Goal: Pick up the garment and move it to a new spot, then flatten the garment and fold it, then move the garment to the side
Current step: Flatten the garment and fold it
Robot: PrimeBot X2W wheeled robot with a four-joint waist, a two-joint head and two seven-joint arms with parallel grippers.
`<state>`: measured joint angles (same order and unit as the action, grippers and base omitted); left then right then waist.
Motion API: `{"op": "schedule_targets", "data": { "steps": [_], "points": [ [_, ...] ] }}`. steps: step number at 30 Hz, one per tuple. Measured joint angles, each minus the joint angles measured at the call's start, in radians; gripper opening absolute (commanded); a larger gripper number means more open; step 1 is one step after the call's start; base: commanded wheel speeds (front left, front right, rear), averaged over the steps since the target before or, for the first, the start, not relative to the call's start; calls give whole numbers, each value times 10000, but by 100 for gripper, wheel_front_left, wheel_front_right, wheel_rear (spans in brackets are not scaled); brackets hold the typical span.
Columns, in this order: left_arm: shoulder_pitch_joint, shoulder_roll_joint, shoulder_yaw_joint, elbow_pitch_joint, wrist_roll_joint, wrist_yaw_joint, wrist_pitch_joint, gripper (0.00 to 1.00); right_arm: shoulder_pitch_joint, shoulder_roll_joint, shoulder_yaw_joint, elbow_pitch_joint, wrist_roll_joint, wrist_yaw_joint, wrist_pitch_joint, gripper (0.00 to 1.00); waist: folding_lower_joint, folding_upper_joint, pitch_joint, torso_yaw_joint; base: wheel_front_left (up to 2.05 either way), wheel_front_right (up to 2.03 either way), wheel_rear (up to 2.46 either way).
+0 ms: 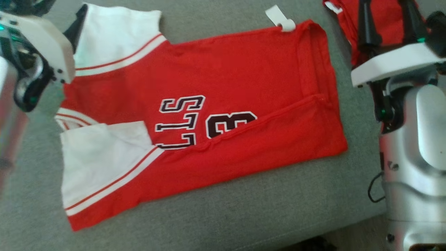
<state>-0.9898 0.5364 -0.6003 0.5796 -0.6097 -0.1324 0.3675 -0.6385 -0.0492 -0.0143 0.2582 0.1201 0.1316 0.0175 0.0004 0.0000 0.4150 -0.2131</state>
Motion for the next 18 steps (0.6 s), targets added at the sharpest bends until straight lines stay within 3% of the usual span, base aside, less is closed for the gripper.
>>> {"op": "schedule_targets", "data": {
  "steps": [6, 18],
  "points": [
    [-817, 612, -1053, 625, -1018, 0, 288, 100, -406, -2, 253, 117, -58, 0, -73, 100, -1, 0, 576, -485, 0, 0, 0],
    [-1749, 1099, -2228, 1471, -2019, 0, 723, 100, -629, 0, 368, 61, -42, 0, -192, 100, -3, 0, 1298, -1008, 0, 0, 0]
  ]
}}
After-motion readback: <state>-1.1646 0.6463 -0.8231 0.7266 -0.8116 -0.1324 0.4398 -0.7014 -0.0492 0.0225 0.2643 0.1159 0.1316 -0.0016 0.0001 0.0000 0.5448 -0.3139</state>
